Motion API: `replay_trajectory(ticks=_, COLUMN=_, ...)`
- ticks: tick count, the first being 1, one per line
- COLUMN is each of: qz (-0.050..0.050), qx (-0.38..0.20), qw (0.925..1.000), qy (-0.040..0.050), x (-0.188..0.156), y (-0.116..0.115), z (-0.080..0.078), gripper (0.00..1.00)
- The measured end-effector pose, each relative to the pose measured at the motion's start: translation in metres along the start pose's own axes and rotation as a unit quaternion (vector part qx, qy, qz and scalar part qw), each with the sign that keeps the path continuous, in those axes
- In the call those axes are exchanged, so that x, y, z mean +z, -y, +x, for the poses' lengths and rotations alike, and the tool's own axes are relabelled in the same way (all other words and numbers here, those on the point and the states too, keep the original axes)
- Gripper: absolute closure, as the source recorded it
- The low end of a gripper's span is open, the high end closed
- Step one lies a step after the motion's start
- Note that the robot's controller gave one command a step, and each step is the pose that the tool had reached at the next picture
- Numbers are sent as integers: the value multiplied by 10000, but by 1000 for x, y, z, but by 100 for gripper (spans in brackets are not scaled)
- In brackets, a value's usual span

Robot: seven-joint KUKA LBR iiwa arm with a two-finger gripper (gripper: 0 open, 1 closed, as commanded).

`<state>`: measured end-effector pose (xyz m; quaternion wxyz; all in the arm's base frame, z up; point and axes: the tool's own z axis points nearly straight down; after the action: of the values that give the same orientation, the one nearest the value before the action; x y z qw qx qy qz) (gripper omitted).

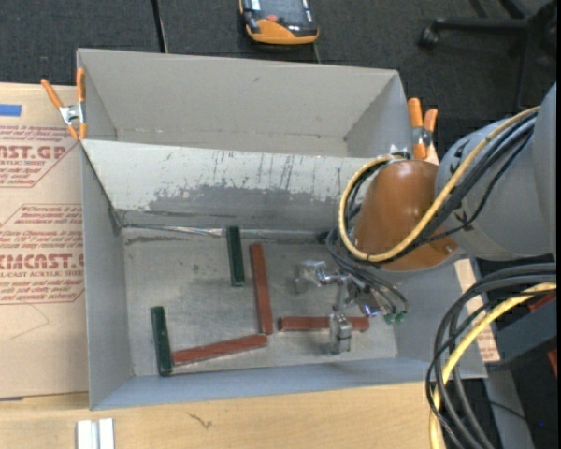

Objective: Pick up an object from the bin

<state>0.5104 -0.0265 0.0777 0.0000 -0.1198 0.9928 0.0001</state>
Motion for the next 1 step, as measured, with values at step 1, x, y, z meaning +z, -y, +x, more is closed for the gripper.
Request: replay_trajectory(ticks=1, qz=-2, qx=1616, qw=9868, qy=13, x=7, y=-5, z=19, gripper=100)
